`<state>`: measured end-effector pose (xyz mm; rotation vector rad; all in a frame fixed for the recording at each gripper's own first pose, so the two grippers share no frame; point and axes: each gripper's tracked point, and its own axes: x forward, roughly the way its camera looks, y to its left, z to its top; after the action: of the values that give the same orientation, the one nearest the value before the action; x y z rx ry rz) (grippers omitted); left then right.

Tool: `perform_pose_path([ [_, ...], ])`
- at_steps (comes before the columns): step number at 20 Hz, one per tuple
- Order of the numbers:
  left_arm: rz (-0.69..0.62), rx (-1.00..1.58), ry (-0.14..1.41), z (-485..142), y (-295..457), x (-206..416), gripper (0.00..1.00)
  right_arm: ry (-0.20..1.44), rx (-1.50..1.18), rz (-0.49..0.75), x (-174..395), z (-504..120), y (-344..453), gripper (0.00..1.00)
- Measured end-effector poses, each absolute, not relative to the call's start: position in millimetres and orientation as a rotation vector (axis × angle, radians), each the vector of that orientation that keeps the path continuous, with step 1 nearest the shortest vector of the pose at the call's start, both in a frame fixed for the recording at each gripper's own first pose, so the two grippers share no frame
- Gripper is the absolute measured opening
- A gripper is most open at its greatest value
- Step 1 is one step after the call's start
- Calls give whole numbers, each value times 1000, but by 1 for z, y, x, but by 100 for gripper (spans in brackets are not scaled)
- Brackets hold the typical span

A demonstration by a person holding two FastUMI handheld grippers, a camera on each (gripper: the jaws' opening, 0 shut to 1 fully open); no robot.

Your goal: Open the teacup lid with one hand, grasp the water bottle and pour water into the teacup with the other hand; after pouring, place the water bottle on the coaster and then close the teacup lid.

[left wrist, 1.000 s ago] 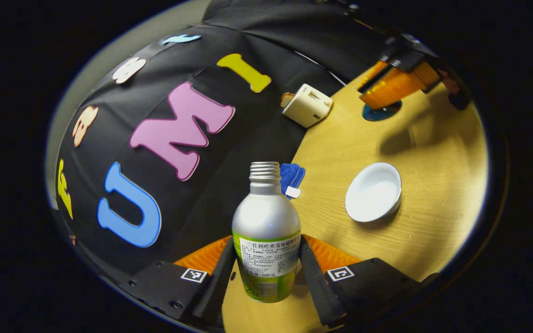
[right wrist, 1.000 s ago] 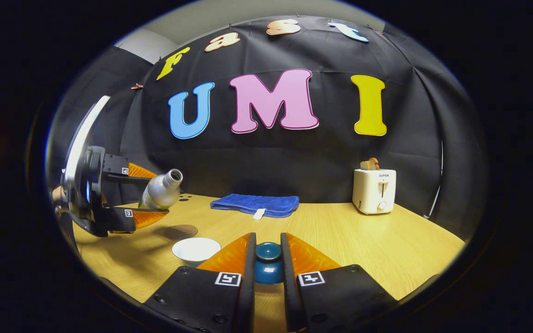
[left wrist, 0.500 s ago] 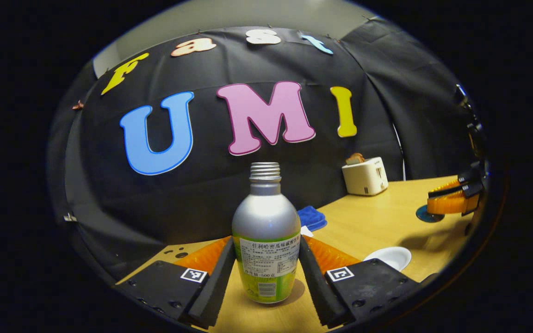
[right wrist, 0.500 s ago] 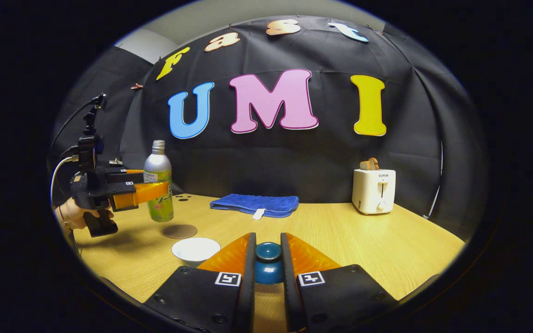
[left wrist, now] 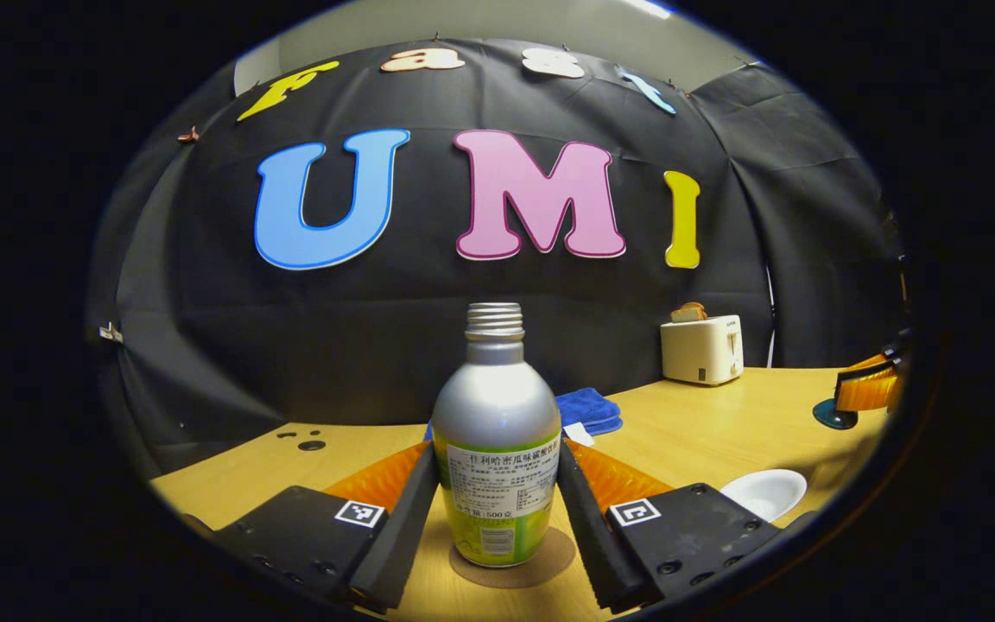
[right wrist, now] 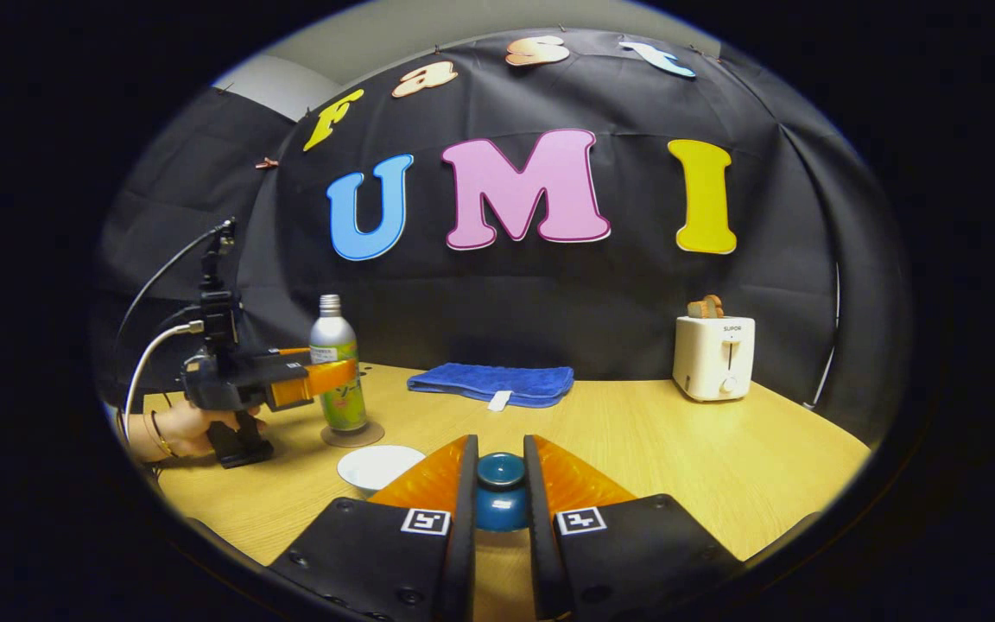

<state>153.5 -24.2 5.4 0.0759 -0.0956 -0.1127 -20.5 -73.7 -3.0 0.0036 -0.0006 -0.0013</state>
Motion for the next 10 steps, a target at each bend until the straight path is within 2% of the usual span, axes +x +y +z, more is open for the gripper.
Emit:
perform_pose_path([
  [5,-141,73,-62,-5,-30,155,81,6,87,53,-7,-3,-54,30],
  [10,-118,73,-40,-8,-28,153,83,6,106,54,9,-3,-42,30],
])
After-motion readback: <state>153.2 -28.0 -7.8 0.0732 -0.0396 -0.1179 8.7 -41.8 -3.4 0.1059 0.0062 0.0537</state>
